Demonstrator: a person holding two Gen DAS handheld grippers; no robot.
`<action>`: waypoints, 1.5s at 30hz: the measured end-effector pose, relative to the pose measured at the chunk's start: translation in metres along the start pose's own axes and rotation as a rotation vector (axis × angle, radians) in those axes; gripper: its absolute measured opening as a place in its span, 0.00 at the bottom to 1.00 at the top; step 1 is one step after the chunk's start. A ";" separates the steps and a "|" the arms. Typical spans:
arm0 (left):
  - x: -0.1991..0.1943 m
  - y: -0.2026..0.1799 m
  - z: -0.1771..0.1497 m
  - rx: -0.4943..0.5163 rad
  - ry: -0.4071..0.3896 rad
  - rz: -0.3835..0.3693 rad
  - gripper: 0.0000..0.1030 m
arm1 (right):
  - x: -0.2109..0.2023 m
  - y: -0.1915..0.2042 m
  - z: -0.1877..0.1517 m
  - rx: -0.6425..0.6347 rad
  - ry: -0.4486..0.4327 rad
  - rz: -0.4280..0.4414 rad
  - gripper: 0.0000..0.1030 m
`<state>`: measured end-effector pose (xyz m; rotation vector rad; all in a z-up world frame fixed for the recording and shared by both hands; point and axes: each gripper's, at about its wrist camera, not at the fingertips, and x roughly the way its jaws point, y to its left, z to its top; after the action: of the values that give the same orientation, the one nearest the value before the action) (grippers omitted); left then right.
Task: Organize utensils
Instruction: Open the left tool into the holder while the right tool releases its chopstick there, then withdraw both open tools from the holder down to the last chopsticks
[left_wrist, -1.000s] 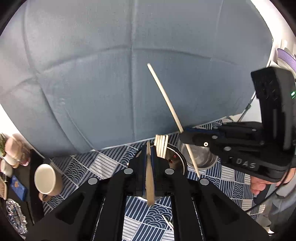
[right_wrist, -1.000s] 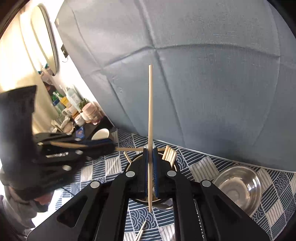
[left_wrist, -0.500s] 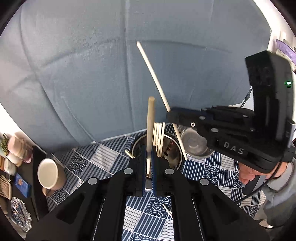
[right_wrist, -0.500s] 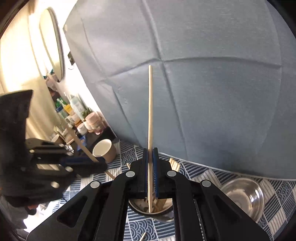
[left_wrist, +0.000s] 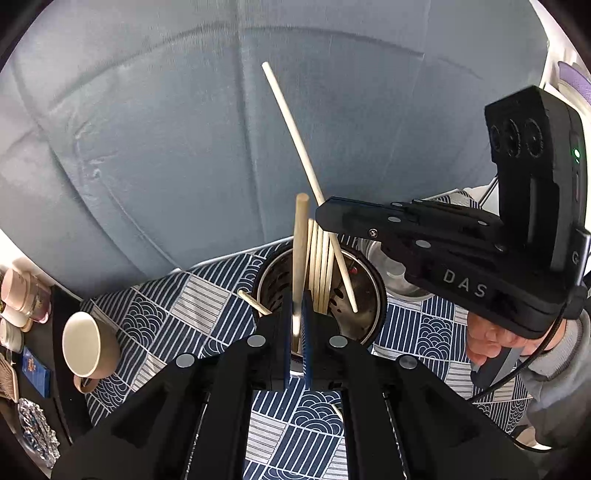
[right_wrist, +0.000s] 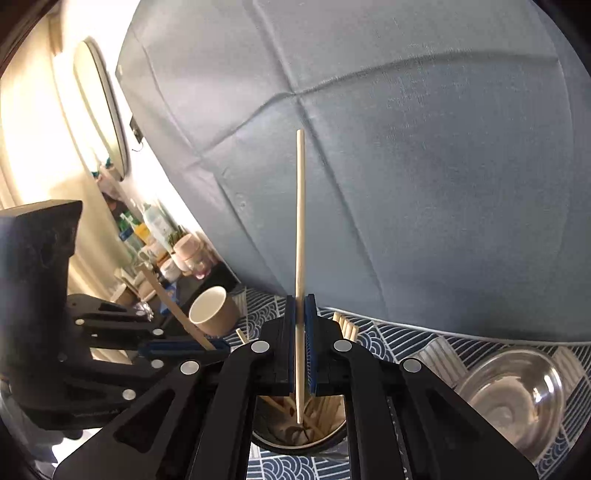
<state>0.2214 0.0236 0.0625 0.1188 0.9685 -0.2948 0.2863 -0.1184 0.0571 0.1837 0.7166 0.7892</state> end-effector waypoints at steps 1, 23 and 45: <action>0.002 0.000 -0.001 -0.001 0.005 0.002 0.05 | 0.001 -0.001 -0.003 0.002 0.002 0.003 0.05; 0.005 0.000 -0.010 -0.003 0.004 0.030 0.37 | -0.028 -0.007 -0.027 0.020 0.036 -0.040 0.09; -0.035 0.022 -0.061 -0.109 -0.018 0.118 0.68 | -0.070 0.029 -0.046 -0.042 0.080 -0.124 0.53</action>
<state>0.1611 0.0651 0.0569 0.0735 0.9541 -0.1348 0.2057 -0.1515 0.0710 0.0698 0.7788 0.6957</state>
